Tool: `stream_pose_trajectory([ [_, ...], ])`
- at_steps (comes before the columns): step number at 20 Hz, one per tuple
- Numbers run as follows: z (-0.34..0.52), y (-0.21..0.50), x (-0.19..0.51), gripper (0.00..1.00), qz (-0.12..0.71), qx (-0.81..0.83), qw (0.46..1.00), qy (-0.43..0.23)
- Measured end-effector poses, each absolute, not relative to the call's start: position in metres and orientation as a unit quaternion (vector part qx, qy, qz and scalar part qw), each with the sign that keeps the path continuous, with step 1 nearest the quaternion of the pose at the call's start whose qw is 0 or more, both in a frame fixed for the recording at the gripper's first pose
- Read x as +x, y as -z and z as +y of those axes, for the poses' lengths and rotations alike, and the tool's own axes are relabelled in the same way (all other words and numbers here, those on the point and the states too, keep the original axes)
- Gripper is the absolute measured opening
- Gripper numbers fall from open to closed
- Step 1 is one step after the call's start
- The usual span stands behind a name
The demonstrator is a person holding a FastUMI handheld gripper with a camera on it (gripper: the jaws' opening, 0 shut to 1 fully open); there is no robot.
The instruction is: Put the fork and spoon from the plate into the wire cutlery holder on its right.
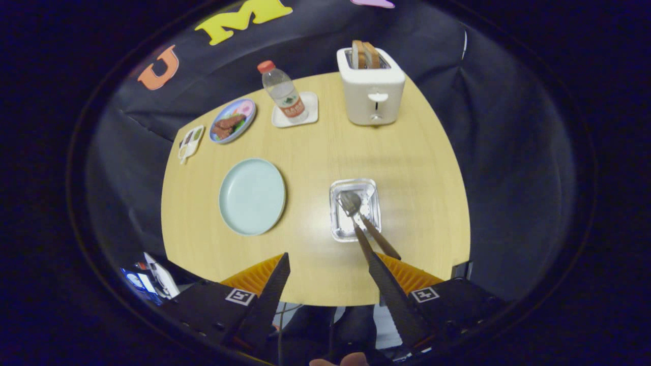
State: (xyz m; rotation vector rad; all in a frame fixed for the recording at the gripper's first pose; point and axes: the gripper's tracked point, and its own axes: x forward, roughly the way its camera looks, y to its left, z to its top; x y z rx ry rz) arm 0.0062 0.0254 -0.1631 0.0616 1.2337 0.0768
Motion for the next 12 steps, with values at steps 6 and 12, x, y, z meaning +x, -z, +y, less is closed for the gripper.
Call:
stream_pose_trajectory([
  [6,0.036,0.085,0.057,0.97,0.375,-0.001,0.926,-0.034],
  [12,0.049,0.009,0.053,0.97,0.195,0.0,0.979,-0.052],
])
